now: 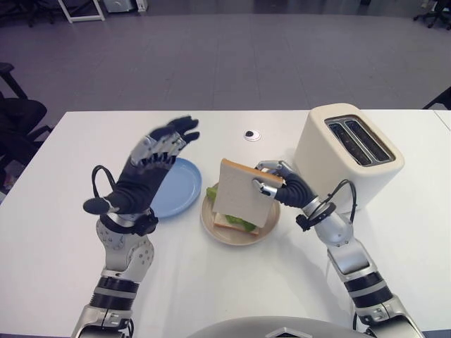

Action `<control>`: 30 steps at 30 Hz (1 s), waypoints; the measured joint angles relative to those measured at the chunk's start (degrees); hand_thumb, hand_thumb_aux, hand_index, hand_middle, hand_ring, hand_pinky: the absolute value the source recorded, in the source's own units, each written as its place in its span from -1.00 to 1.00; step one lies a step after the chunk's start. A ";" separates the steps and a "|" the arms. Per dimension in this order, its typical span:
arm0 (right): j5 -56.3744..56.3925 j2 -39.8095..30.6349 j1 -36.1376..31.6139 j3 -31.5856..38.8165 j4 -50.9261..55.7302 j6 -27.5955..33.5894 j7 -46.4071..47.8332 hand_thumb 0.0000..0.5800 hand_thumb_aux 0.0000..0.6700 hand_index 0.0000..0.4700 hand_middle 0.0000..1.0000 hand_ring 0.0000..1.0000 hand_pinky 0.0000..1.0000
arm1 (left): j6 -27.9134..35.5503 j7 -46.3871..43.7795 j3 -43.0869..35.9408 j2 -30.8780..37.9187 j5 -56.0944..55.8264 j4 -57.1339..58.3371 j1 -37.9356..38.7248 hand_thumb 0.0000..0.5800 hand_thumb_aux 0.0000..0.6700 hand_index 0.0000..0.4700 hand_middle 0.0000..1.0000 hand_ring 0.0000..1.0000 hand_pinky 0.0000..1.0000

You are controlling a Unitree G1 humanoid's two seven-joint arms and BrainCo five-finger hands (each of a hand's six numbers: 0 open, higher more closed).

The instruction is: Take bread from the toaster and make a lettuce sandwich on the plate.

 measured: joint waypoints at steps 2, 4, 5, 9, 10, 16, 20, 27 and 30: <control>-0.92 0.65 -0.74 0.39 4.58 -1.36 -0.68 1.00 1.00 1.00 1.00 1.00 1.00 | -0.89 -2.90 -0.39 -0.28 4.15 1.25 0.33 -1.00 -1.00 -1.00 -1.00 -1.00 -1.00; -2.95 1.08 -2.38 0.46 9.48 -2.90 -1.72 1.00 1.00 1.00 1.00 1.00 1.00 | -3.22 -4.81 -1.33 -0.59 14.21 6.12 0.77 -1.00 -1.00 -1.00 -1.00 -1.00 -1.00; -3.28 1.12 -2.91 0.47 10.73 -3.46 -2.04 1.00 1.00 1.00 1.00 1.00 1.00 | -4.32 -4.63 -1.33 -0.80 18.13 8.11 0.77 -1.00 -1.00 -1.00 -1.00 -1.00 -1.00; -5.42 1.46 -4.33 0.51 14.60 -5.43 -3.37 1.00 1.00 1.00 1.00 1.00 1.00 | -7.83 0.77 -0.90 -1.22 40.02 18.80 -1.18 -1.00 -1.00 -1.00 -1.00 -1.00 -1.00; -5.83 1.50 -4.61 0.53 15.10 -5.52 -3.52 1.00 1.00 1.00 1.00 1.00 1.00 | -8.62 2.47 -0.75 -1.21 43.20 20.18 -1.63 -1.00 -1.00 -1.00 -1.00 -1.00 -1.00; -8.65 1.48 -5.18 0.37 17.42 -5.36 -5.36 0.86 0.47 0.47 0.61 0.61 0.61 | -11.85 13.73 -1.64 -1.06 58.38 25.17 -5.24 -1.00 -1.00 -1.00 -1.00 -1.00 -1.00; -8.80 0.89 -4.64 -0.06 17.35 -4.63 -5.20 -1.00 -1.00 -1.00 -1.00 -1.00 -1.00 | -12.45 20.05 -3.32 0.32 63.21 27.86 -7.18 -1.00 -1.00 -1.00 -1.00 -1.00 -1.00; -1.77 5.96 -5.88 -10.70 5.78 -8.67 -14.76 -1.00 -1.00 -1.00 -1.00 -1.00 -1.00 | -11.05 23.57 -7.35 2.51 66.10 29.60 -7.49 -1.00 -1.00 -1.00 -1.00 -1.00 -1.00; 0.30 7.32 -5.58 -12.78 2.33 -8.98 -15.96 -1.00 -1.00 -1.00 -1.00 -1.00 -1.00 | -11.04 24.71 -8.07 2.89 65.88 29.55 -7.45 -1.00 -1.00 -1.00 -1.00 -1.00 -1.00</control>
